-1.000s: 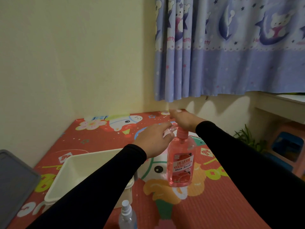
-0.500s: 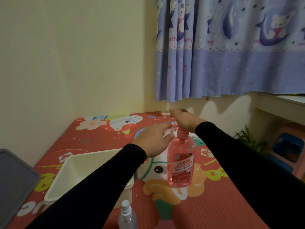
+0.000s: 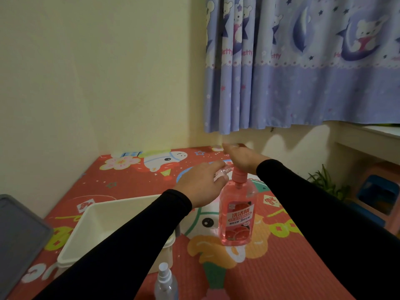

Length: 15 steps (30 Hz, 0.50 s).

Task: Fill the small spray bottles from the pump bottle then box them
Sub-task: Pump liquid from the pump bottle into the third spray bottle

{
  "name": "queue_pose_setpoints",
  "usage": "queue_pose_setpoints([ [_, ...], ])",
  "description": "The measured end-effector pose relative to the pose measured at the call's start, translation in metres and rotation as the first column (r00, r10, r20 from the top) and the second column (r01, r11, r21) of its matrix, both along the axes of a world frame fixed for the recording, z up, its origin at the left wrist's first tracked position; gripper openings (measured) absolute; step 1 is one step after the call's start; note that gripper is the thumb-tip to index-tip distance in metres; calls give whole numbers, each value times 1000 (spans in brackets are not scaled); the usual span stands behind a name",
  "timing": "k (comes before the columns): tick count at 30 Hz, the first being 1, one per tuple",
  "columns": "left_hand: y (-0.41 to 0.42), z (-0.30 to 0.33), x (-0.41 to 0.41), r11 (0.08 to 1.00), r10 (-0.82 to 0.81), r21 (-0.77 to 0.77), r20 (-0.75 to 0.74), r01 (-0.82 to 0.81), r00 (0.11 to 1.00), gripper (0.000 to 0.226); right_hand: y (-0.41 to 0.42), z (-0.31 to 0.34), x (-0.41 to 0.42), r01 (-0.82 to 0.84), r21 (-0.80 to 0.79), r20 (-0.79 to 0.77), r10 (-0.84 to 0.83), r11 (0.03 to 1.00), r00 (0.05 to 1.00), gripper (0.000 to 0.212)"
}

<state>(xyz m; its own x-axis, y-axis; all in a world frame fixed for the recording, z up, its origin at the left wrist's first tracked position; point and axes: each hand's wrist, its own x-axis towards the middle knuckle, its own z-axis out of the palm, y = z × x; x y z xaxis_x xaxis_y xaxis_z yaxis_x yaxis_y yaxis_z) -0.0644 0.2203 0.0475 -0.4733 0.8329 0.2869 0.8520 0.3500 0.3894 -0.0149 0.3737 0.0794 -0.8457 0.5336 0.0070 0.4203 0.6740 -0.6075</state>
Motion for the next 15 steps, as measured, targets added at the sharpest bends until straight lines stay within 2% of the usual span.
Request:
queue_pose_setpoints([
  [1, 0, 0, 0, 1000, 4, -5, 3, -4, 1000, 47, 0, -1, 0, 19, -41, -21, -20, 999, 1000, 49],
  [3, 0, 3, 0, 1000, 0, -3, 8, 0, 1000, 45, 3, 1, -1, 2, 6, 13, -2, 1000, 1000, 53],
  [7, 0, 14, 0, 1000, -24, 18, -19, 25, 1000, 44, 12, 8, -3, 24, 56, 31, -25, 998, 999, 78],
  [10, 1, 14, 2, 999, -17, 39, -32, 18, 999, 45, 14, 8, -5, 34, 78, 15, -35, 996, 999, 87],
  [15, 2, -1, -3, 1000, 5, -11, -9, -5, 1000, 44, 3, -3, -2, -32, 14, -19, 32, 999, 999, 56],
])
